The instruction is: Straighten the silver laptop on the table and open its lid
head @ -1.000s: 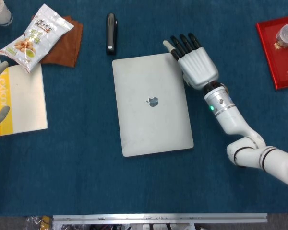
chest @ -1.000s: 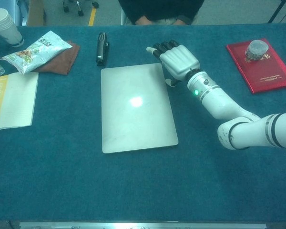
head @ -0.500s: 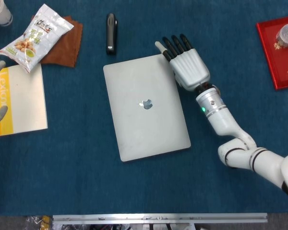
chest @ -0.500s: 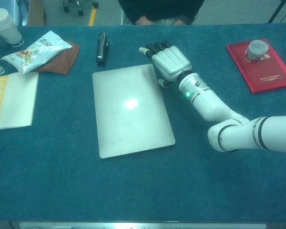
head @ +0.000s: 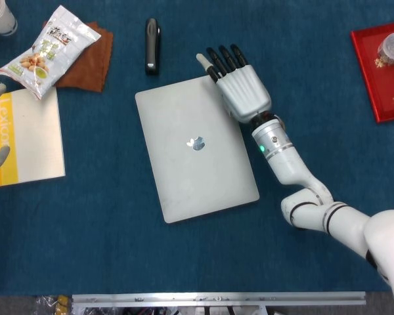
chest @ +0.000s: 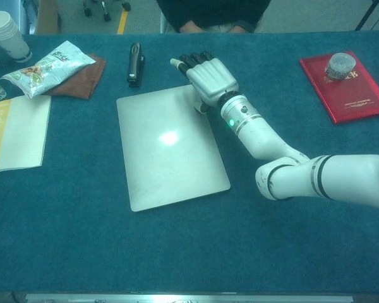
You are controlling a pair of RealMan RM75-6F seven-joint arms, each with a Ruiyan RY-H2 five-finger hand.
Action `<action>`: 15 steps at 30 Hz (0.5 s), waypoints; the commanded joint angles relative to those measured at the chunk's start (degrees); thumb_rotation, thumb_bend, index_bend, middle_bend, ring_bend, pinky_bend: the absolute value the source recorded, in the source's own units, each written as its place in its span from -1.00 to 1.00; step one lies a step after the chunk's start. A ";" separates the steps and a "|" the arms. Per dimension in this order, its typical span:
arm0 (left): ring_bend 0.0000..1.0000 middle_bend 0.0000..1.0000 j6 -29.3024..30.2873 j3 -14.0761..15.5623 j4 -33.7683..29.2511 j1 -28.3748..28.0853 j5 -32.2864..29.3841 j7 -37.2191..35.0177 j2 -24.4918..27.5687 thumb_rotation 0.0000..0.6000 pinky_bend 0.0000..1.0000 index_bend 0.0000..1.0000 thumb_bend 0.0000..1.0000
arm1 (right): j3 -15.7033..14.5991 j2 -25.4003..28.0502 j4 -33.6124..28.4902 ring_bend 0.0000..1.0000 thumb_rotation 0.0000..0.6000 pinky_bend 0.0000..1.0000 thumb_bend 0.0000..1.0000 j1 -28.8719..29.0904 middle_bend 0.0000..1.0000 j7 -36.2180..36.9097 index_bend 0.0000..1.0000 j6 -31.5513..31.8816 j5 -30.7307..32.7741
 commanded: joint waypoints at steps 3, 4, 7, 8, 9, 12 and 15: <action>-1.00 -0.88 -1.82 0.51 -1.65 -0.16 -0.49 -1.85 1.59 1.00 -0.91 -0.94 -0.46 | 1.06 1.82 -2.31 -1.00 1.00 -0.83 -0.56 0.20 -0.89 1.30 -1.00 1.37 0.12; -0.99 -0.87 -2.27 0.65 -2.11 -0.24 -0.53 -2.19 1.99 1.00 -0.91 -0.92 -0.46 | 1.29 2.54 -3.33 -1.00 1.00 -0.83 -0.56 0.08 -0.89 1.40 -1.00 1.64 0.22; -0.97 -0.80 -3.10 0.91 -3.07 -0.51 -0.21 -2.64 2.82 1.00 -0.90 -0.86 -0.46 | 1.98 5.82 -8.62 -1.00 1.00 -0.83 -0.59 -0.88 -0.89 1.70 -1.00 2.39 0.66; -0.97 -0.77 -3.24 0.93 -3.26 -0.61 -0.03 -2.39 2.87 1.00 -0.90 -0.82 -0.46 | 2.12 7.37 -11.20 -1.00 1.00 -0.83 -0.59 -1.41 -0.89 1.30 -1.00 2.67 0.82; -0.95 -0.75 -3.38 0.98 -3.40 -0.68 0.10 -2.13 2.86 1.00 -0.90 -0.77 -0.46 | 2.16 8.65 -13.34 -1.00 1.00 -0.83 -0.59 -1.88 -0.89 0.89 -1.00 2.76 0.98; -0.83 -0.63 -4.09 1.37 -3.95 -0.93 0.70 -0.64 2.65 1.00 -0.88 -0.65 -0.46 | 2.22 13.19 -20.47 -1.00 1.00 -0.83 -0.60 -3.62 -0.89 -1.38 -1.00 3.61 1.50; -0.77 -0.58 -5.12 1.85 -4.11 -1.44 1.69 2.35 2.06 1.00 -0.83 -0.61 -0.46 | 2.26 17.61 -26.57 -1.00 1.00 -0.83 -0.61 -5.39 -0.89 -4.09 -1.00 4.34 2.35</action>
